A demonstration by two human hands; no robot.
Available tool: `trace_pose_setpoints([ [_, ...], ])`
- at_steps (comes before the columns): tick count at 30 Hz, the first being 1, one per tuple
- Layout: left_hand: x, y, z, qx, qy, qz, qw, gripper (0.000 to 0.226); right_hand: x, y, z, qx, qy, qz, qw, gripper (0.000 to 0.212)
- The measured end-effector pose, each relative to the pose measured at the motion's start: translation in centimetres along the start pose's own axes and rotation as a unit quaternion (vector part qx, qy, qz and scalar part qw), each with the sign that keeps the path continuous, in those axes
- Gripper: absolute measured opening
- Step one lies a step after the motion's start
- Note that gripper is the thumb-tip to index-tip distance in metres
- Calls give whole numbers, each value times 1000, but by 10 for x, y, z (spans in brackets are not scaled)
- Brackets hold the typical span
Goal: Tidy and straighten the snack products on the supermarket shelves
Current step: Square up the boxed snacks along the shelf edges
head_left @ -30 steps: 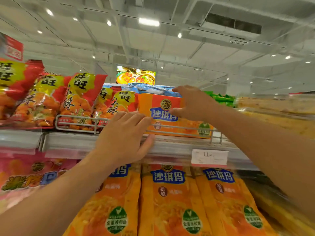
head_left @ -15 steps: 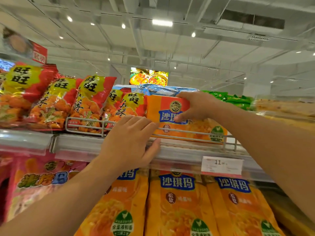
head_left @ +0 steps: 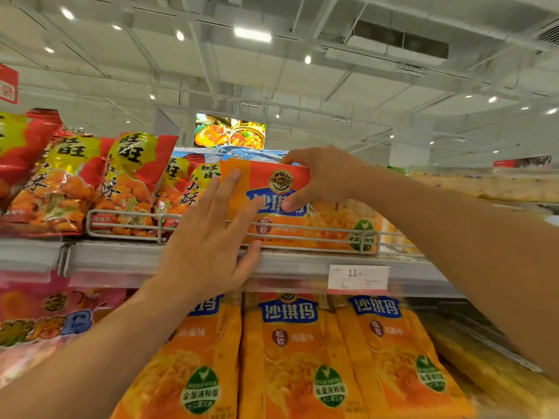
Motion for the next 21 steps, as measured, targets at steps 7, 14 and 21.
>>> trace_pose_setpoints([
  [7, -5, 0, -1, 3, -46, 14, 999, 56, -1, -3, -10, -4, -3, -53, 999, 76],
  [14, -1, -1, -2, 18, -30, 17, 999, 60, 2, -7, -33, 4, 73, -126, 989, 95],
  [21, 10, 1, -13, -11, 77, 11, 997, 56, 36, 37, -148, -46, 185, -78, 979, 53],
])
Point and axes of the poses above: each hand's wrist, its own z-axis towards the middle knuckle, its own x-axis out of the back of the hand, y = z × x, the point moved 10 cm from there along z, towards the middle knuckle, and after that the axes turned 6 degrees about y, right-handed, at the moved point
